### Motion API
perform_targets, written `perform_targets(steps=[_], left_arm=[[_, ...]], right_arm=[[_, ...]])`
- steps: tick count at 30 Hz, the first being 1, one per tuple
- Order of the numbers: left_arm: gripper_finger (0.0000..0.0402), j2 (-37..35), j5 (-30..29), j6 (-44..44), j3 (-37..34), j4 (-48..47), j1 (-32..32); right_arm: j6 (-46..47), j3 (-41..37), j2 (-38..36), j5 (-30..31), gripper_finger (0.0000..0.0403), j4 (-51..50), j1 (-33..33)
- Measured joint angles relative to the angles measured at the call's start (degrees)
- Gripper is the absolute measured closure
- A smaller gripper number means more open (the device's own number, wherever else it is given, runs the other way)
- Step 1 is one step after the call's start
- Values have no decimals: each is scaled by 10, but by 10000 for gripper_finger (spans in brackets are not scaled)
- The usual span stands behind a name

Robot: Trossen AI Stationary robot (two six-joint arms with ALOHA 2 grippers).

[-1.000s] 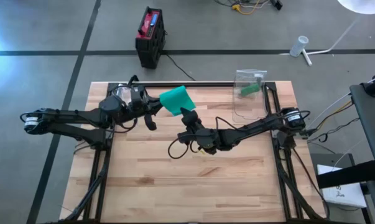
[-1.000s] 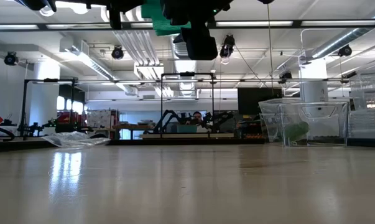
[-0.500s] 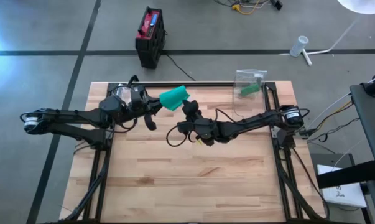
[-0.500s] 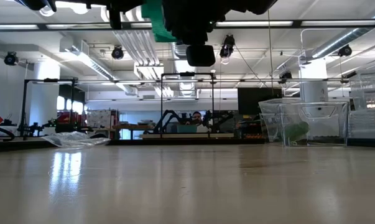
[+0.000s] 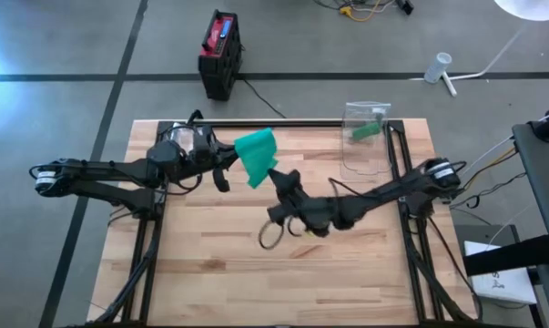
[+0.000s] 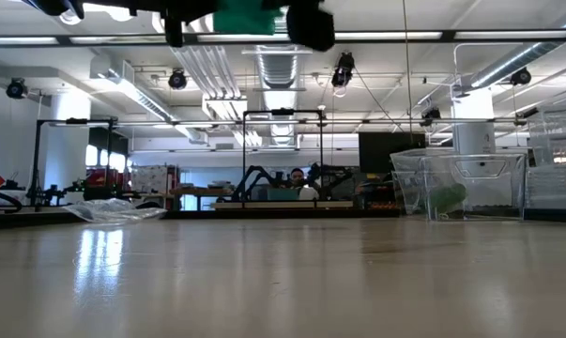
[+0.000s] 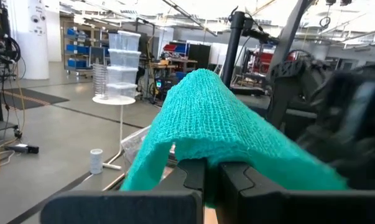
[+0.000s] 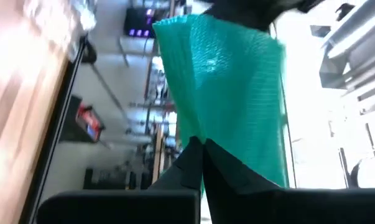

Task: Roll bandage
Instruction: Roll the dark green bandage

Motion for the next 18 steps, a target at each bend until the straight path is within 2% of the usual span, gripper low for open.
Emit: perform_targets(steps=[4, 8, 12, 18], left_arm=[[401, 0, 0, 17, 0, -15, 0], [401, 17, 1, 26, 0, -34, 0], [401, 53, 42, 27, 0, -32, 0], [401, 94, 115, 36, 0, -20, -2]], right_arm=[[26, 3, -46, -4, 402, -1, 37], [96, 28, -93, -33, 402, 1, 42], [156, 56, -124, -82, 403, -1, 12], [179, 96, -130, -98, 403, -19, -81]])
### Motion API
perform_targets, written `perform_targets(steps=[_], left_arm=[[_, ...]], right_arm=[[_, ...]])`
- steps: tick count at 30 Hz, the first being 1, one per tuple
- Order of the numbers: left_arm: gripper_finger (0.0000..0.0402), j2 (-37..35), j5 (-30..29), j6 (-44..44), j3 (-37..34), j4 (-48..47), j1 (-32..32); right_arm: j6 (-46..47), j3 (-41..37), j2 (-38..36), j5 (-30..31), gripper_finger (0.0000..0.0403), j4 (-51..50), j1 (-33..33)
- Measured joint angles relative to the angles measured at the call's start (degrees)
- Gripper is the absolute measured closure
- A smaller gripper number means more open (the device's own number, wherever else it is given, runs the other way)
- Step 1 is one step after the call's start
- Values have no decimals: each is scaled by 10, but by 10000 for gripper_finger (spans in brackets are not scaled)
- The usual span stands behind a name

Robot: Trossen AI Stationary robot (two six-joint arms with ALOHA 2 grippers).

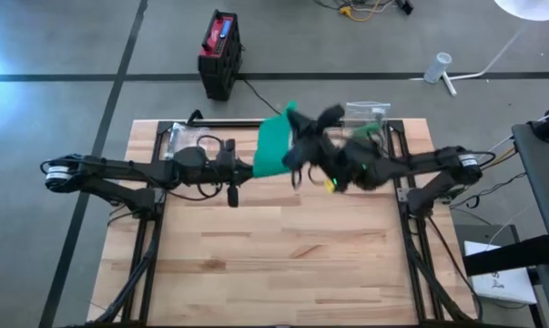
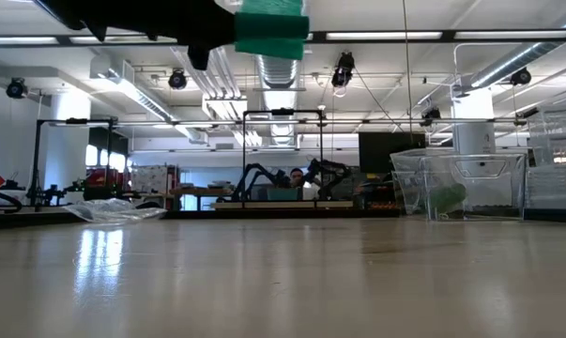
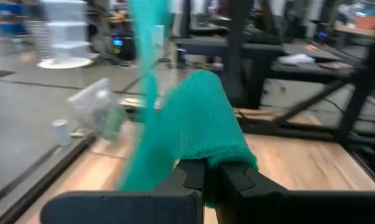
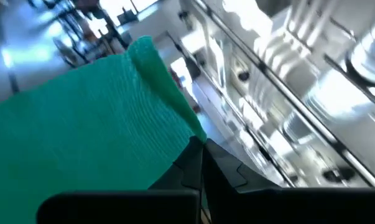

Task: Roll bandage
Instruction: Roll the dark green bandage

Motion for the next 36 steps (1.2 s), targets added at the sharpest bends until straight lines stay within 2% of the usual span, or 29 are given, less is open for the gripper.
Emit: perform_targets(steps=[4, 7, 12, 17, 21, 26, 31, 36], left_arm=[[401, 7, 61, 17, 0, 24, -11], [401, -4, 88, 27, 0, 36, -22], [401, -45, 100, 28, 0, 30, -25], [401, -86, 99, 40, 0, 12, -25], [401, -110, 97, 46, 0, 2, -24], [401, -127, 96, 101, 0, -28, -24], [401, -129, 100, 150, 1, -31, -25], [402, -130, 100, 152, 12, -28, -25]], right_arm=[[70, 2, 5, 2, 403, -73, -69], [205, 1, 6, -29, 402, -224, -101], [480, 1, 7, -211, 374, -441, -125], [608, 0, 10, -328, 310, -553, -122], [651, -1, -5, -413, 254, -580, -109], [648, -1, -50, -424, 202, -516, -70], [595, -5, -79, -436, 179, -455, -23], [593, -11, -68, -438, 181, -447, 8]])
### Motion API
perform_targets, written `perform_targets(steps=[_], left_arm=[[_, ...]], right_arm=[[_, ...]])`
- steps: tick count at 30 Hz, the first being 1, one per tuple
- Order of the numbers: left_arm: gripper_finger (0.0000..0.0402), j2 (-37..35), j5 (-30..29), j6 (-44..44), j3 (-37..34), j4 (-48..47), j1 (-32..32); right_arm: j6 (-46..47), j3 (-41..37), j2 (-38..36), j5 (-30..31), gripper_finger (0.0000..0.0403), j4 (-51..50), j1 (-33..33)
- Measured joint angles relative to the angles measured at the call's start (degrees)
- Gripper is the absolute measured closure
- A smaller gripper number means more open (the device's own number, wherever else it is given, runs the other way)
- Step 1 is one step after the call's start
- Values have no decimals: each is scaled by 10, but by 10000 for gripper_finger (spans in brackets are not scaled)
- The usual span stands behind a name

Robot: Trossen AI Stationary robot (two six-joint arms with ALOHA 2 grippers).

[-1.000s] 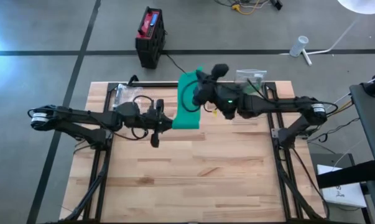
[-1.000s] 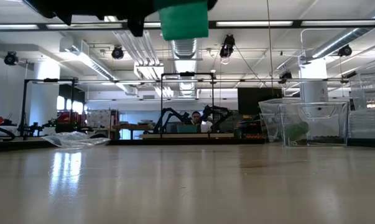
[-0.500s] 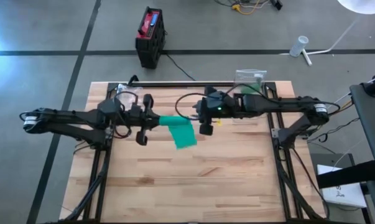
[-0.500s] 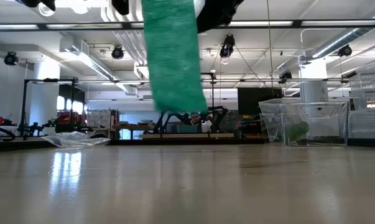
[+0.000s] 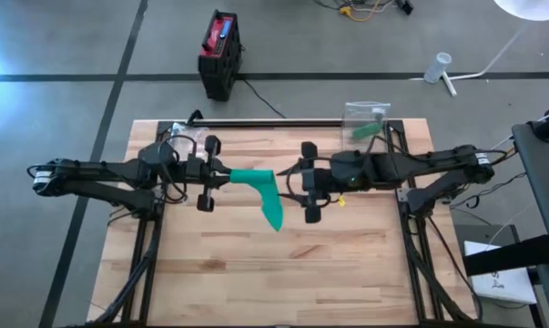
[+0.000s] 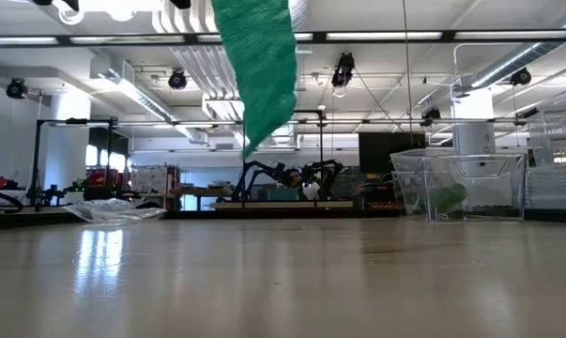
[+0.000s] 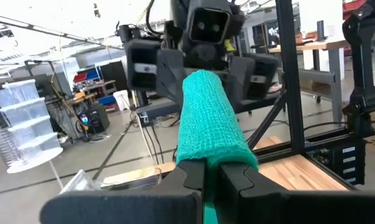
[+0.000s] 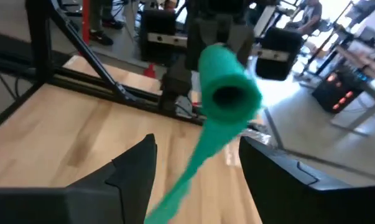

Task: Roll bandage
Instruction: Roll the dark green bandage

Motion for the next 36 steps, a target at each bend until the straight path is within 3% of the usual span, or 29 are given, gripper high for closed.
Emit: perform_targets(steps=[5, 16, 20, 26, 36], left_arm=[[401, 0, 0, 6, 5, -1, 0], [401, 0, 1, -9, 5, 1, 0], [401, 0, 2, -21, 5, 1, 0], [401, -1, 29, -42, 5, 4, 0], [401, 3, 90, -84, 5, 41, 0]], right_arm=[[40, 0, 26, 15, 196, 17, 2], [35, 0, 72, 62, 214, 123, -3], [34, 0, 85, 62, 262, 134, -3], [11, 0, 92, 67, 388, 138, -8], [-21, -1, 92, 106, 399, 137, -24]])
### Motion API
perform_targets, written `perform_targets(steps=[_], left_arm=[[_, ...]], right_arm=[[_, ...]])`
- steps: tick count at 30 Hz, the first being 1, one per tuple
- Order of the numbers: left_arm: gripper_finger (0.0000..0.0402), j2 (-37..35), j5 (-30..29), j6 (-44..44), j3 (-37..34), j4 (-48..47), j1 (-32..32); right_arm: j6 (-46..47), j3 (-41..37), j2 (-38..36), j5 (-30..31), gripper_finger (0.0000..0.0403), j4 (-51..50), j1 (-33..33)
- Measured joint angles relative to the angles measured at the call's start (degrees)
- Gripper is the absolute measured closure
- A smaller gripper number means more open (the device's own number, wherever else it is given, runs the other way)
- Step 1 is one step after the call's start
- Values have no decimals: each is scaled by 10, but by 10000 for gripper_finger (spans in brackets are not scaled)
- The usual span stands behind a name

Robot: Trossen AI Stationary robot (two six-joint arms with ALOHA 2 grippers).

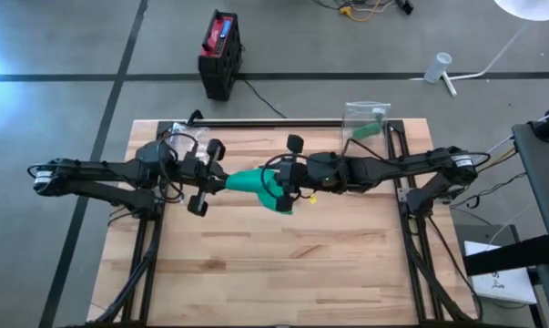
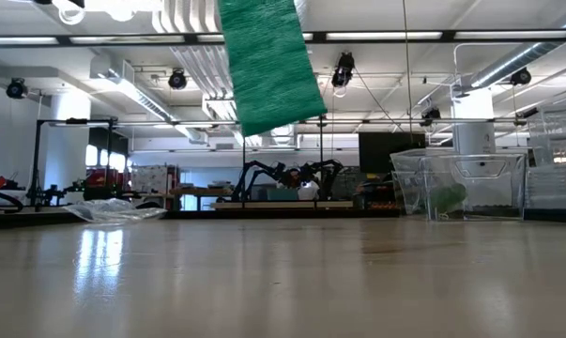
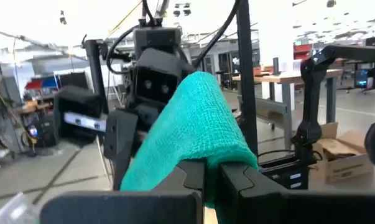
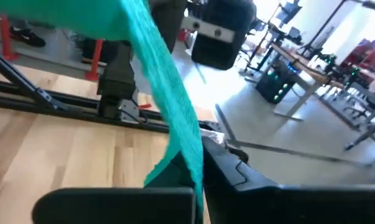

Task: Roll bandage
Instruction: Roll the dark green bandage

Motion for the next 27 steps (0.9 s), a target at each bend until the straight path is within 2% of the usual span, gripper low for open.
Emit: perform_targets(steps=[5, 10, 13, 20, 27], left_arm=[[401, 28, 5, -20, 0, 7, 0], [401, 63, 54, -47, 0, 45, 0], [401, 76, 74, -62, 0, 66, 0], [401, 99, 74, -76, 0, 82, 0], [401, 103, 84, -75, 0, 91, 0]], right_arm=[[-63, 0, 0, 0, 401, 33, -2], [-95, 0, 0, 0, 402, 46, -12], [-95, 0, 0, 0, 402, 40, -25], [-83, 0, 0, 4, 403, 30, -55], [-75, -1, -4, 8, 403, -11, -56]])
